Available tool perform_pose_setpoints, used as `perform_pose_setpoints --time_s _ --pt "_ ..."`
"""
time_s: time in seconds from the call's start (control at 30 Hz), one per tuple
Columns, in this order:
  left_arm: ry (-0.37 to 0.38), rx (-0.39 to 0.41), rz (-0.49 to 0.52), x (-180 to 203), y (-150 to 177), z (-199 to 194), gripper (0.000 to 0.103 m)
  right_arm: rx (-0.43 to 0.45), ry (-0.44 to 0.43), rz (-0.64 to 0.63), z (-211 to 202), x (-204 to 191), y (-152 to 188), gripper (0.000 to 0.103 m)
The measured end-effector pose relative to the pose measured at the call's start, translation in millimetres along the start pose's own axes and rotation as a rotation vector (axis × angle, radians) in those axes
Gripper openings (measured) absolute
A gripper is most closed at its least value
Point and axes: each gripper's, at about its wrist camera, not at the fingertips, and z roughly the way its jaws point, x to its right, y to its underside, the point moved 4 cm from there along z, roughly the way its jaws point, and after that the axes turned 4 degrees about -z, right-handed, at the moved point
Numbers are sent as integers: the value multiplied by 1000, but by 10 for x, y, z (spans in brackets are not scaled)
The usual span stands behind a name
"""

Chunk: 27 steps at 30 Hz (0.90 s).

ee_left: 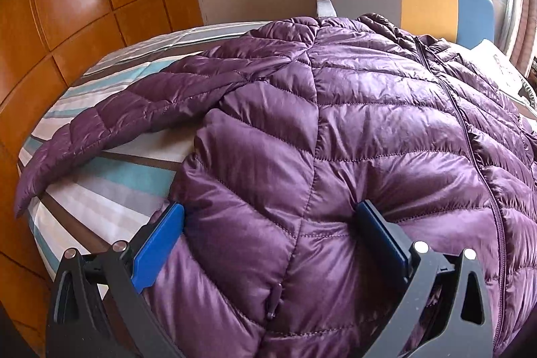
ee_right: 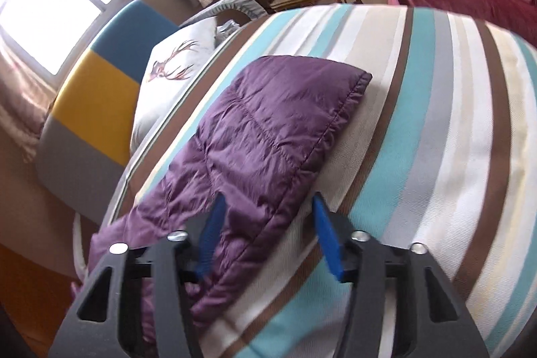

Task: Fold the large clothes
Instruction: 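Reach the right tool to the jacket sleeve cuff and close on it, then lift the held sleeve across the jacket body and open the right tool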

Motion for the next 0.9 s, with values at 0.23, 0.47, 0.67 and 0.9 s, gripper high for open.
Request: perform_pose_setpoints --time_s 0.23,0.47,0.67,0.9 --pt "16 1 -12 -21 13 -3 101 46 -14 17 -83 36 -44 8" --pt "18 -17 -19 -30 -1 -12 101 120 44 1 -409 171 -14 8" --pt "23 -48 -14 -112 -133 6 101 155 101 -115 -506 20 -14 8" --pt "46 -64 -54 -179 -144 177 101 267 109 -405 -877 -666 97 8"
